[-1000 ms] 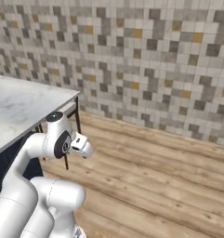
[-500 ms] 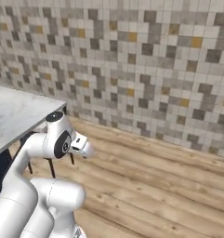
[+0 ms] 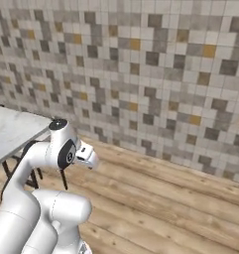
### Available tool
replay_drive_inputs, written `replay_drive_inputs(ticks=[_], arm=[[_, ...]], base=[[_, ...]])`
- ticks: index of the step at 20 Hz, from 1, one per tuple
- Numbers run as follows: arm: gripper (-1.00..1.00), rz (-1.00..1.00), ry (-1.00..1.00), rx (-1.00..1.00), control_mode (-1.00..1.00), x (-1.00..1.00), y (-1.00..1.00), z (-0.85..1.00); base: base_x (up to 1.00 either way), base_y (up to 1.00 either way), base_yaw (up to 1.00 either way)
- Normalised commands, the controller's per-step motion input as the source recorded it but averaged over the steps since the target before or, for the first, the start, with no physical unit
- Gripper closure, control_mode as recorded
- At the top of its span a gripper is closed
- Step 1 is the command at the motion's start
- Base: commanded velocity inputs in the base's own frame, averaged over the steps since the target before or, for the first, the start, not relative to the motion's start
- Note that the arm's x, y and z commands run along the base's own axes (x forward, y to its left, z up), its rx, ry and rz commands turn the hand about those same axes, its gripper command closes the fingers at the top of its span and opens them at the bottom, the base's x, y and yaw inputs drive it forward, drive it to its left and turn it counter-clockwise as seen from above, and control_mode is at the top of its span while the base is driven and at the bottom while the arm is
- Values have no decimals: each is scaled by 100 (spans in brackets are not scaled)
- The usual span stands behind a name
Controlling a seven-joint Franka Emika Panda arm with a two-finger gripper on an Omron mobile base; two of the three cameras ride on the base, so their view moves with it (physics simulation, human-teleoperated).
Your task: Four empty soda cans are scattered around the kitchen. Gather all the cans and cluster them next to the stove for recycling.
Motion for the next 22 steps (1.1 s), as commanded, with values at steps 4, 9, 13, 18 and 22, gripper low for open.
replay_drive_inputs(ticks=[4,9,13,18,22], arm=[[-100,0,0,0,100,0,0,0],[-100,0,0,0,100,0,0,0],[-100,0,0,0,100,0,0,0],[-100,0,0,0,100,0,0,0],[-100,0,0,0,100,0,0,0]], base=[[69,-16,5],[67,-16,6],[58,-14,9],[62,-13,14],[69,-12,17]])
